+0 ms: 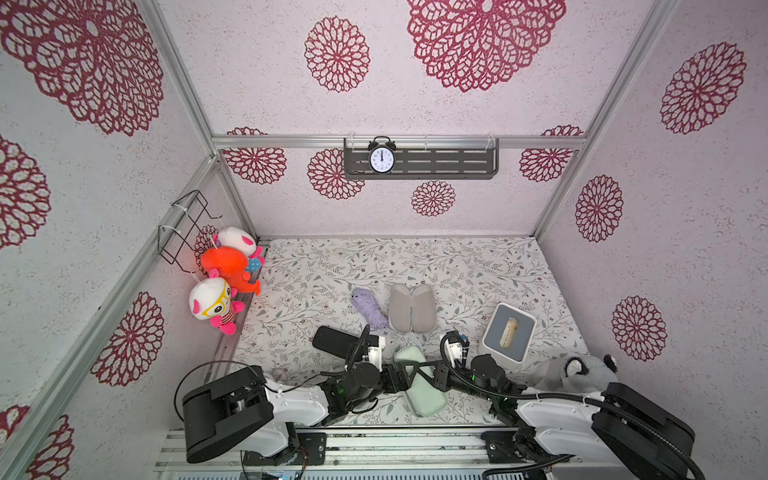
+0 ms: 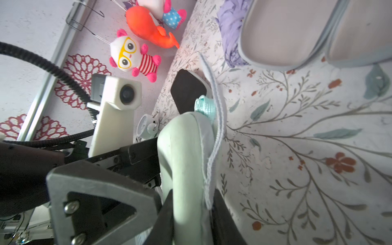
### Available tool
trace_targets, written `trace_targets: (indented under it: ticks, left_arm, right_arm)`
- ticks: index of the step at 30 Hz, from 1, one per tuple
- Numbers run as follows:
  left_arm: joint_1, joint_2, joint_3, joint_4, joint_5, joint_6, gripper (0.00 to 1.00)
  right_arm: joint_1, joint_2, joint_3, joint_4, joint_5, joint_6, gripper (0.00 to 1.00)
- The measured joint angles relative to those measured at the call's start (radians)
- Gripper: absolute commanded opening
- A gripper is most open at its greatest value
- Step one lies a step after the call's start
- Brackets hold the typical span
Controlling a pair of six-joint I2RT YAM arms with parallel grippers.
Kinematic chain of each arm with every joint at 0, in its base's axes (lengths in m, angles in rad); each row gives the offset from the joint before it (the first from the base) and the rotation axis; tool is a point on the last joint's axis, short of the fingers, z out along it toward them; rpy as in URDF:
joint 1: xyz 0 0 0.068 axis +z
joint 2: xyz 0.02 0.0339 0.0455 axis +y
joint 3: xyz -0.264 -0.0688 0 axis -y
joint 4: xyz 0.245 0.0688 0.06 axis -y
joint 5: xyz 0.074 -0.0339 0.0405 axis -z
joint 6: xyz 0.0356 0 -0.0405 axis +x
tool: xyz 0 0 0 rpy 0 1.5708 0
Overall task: Put umbrellas into zippered umbrella sleeves
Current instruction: Pick up the umbrella sleeve at the center of the board.
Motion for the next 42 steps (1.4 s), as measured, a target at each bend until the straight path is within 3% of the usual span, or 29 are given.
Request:
trace_targets:
  ticks: [9,21,24,29,32,33,34,36,42]
  left_arm:
    - [-0.013,0.017,-0.009,0.135,0.03,0.072,0.98]
    - [-0.013,0.135,-0.028,0.417,-0.105,0.114,0.67]
    - [-0.012,0.16,-0.028,0.431,-0.12,0.115,0.53]
    - [-0.008,0.161,-0.028,0.405,-0.129,0.13,0.41]
    - [-0.008,0.149,-0.028,0.39,-0.129,0.136,0.38]
    - [-0.008,0.145,-0.028,0.386,-0.129,0.138,0.34]
    - [-0.008,0.139,-0.028,0.382,-0.128,0.142,0.33]
    - [-0.008,0.127,-0.028,0.375,-0.13,0.154,0.33]
    - [0.037,0.07,-0.028,0.327,-0.056,0.166,0.26]
  right_arm:
    - [0.04,-0.006,0.018,0.002,-0.011,0.018,0.16]
    - [0.061,0.081,0.037,0.14,0.013,0.028,0.17]
    - [0.061,0.123,0.037,0.166,0.015,0.03,0.17]
    - [0.059,0.155,0.037,0.177,0.018,0.029,0.2]
    - [0.059,0.155,0.037,0.178,0.018,0.028,0.29]
    - [0.058,0.154,0.038,0.174,0.019,0.025,0.37]
    - [0.055,0.153,0.04,0.164,0.019,0.025,0.53]
    - [0.049,0.151,0.048,0.122,0.018,0.021,0.65]
    - [0.026,0.104,0.078,0.002,-0.013,-0.037,0.75]
